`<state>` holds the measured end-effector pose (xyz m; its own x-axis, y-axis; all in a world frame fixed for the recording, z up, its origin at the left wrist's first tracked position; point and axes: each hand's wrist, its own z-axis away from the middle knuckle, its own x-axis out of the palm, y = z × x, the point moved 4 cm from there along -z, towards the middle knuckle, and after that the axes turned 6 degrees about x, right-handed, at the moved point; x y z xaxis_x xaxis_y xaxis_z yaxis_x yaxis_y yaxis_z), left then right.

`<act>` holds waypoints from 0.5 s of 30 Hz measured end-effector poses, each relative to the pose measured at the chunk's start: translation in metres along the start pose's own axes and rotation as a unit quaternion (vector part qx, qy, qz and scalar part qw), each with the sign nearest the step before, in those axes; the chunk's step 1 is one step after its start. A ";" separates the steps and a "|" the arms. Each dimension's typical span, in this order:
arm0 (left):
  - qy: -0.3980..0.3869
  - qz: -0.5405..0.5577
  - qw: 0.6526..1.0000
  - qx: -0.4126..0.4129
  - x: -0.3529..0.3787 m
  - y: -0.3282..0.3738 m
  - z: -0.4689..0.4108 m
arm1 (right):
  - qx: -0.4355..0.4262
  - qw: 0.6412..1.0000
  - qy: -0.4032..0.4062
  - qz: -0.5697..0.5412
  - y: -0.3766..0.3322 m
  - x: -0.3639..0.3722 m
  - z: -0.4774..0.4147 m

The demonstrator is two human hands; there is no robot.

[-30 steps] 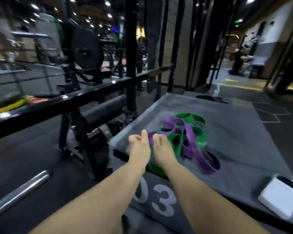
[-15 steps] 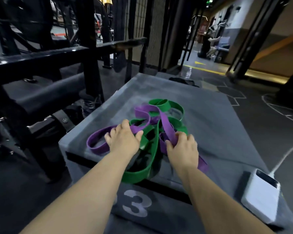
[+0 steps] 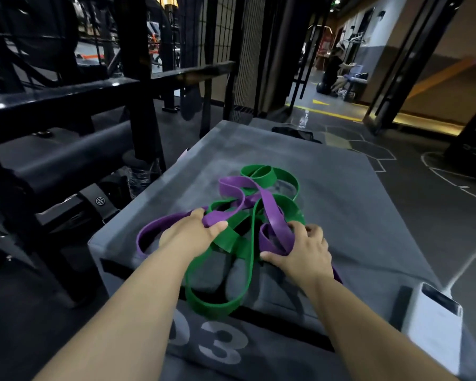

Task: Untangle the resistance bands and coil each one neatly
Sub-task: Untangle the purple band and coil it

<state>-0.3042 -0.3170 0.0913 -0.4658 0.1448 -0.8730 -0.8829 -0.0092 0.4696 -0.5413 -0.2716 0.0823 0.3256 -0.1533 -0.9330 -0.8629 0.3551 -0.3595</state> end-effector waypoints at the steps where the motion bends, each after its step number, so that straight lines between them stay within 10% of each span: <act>1: 0.001 0.004 1.000 0.004 -0.002 0.001 0.003 | 0.006 1.000 0.007 -0.004 0.001 -0.003 0.000; 8: 0.050 0.010 0.999 0.011 -0.020 0.006 0.018 | 0.062 0.995 0.076 0.002 0.018 -0.027 -0.007; 15: -0.116 0.167 0.976 0.071 -0.001 0.015 0.026 | 0.061 0.995 0.081 -0.001 0.028 -0.035 0.003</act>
<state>-0.3152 -0.2914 0.1030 -0.6858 0.3782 -0.6218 -0.6586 0.0409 0.7513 -0.5757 -0.2534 0.1044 0.2513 -0.2976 -0.9210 -0.8061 0.4624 -0.3693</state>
